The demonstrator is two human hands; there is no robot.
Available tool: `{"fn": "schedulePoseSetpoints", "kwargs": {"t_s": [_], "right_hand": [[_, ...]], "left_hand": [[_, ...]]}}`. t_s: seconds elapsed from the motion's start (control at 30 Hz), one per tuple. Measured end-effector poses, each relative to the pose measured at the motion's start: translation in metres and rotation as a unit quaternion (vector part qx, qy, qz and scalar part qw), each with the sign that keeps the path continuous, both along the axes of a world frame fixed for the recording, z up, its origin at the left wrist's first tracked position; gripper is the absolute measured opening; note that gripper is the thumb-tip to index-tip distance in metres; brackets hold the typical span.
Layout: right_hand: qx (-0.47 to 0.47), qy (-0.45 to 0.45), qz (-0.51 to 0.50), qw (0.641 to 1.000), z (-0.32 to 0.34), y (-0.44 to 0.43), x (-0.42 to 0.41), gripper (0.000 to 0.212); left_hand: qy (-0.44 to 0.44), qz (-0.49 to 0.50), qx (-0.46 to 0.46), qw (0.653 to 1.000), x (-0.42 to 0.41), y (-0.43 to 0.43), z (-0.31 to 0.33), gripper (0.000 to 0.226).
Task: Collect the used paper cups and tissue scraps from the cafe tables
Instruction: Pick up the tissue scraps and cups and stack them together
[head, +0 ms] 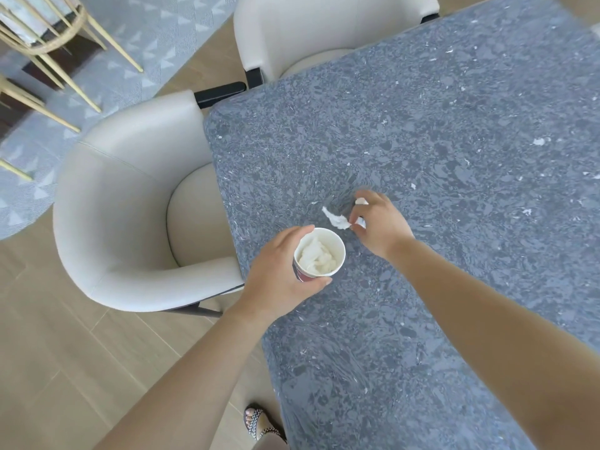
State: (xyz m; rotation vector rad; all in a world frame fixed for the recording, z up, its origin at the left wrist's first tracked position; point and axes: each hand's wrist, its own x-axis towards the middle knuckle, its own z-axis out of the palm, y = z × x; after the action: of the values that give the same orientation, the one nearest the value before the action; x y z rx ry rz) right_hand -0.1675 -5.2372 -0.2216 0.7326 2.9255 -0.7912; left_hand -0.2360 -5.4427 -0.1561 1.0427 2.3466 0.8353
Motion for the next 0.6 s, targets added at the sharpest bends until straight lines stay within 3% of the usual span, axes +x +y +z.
{"fn": "schedulePoseSetpoints", "kwargs": {"t_s": [0.33,0.6], "right_hand": [[-0.061,0.001,-0.018,0.998,0.014,-0.02,0.033,0.014],[-0.133,0.212,-0.112,0.962,0.097,-0.074,0.065,0.017]], "left_hand": [[0.004,0.024,0.013,1.0,0.007,-0.011,0.0,0.078],[0.045,0.007,-0.005,0.999,0.027,-0.037,0.014,0.082]]}}
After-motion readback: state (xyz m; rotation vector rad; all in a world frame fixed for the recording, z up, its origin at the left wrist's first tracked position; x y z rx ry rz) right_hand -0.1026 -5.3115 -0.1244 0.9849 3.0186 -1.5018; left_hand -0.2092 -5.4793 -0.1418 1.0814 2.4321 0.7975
